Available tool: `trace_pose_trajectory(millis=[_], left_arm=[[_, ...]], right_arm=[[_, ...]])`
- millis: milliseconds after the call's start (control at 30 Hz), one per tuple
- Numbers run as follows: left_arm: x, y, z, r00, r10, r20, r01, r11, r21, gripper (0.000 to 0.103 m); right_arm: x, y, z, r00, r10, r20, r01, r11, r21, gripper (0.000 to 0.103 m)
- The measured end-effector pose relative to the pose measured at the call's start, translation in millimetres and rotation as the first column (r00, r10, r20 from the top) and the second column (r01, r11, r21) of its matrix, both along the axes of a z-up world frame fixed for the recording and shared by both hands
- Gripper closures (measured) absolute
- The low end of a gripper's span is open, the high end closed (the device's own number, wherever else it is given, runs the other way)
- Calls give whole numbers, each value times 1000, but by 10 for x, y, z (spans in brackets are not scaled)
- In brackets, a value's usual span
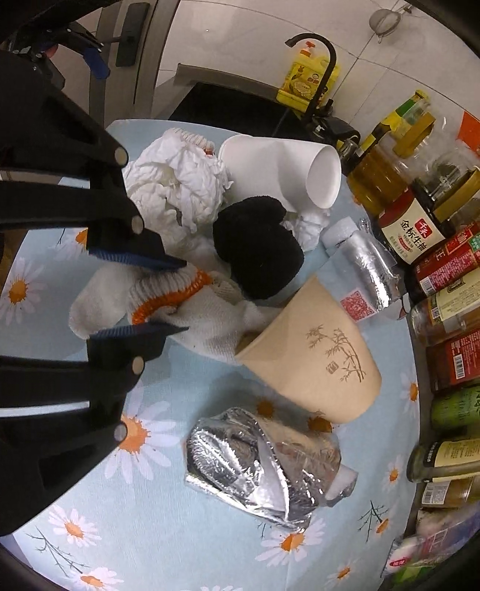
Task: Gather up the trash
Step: 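Grasp the white tissue with the left gripper while the right gripper grasps the white glove, then carry the tissue and glove down over the black trash bin with both grippers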
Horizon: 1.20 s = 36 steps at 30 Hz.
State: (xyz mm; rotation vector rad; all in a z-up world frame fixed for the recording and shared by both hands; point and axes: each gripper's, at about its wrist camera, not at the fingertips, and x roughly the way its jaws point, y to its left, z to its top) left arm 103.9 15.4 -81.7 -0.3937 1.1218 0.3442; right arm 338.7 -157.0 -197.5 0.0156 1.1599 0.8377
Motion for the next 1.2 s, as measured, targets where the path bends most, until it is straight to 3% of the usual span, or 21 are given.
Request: trace_pose_trajectory(millis=[333,467,667,833,967,1200], left_arm=[[306,152,-52,994,-105,32,106,994,-27,6],[491,61,-5,979,-190,69,192,981,-20,6],[874,-178,38,939,-331,88,332,943,4,7],[1188,-378,-55,905,-423,51,421,906,40,8],[1323,-458,-115,891,-454,19,451,888,88,8],[1559,-485,-308,873,-483,-65,487,866,116,40]], right_arm=[[-216,-288,168,996,-87,1,87,995,47,78],[-363,-480,269,995,-101,21,99,992,83,78],[-608,-736,358,992,-120,37,114,985,129,78],[-719,-883,345,989,-142,51,134,982,135,78],[-761,-1043,330,984,-174,41,165,973,158,78],[-849,-1210,302,980,-195,35,185,965,187,78]])
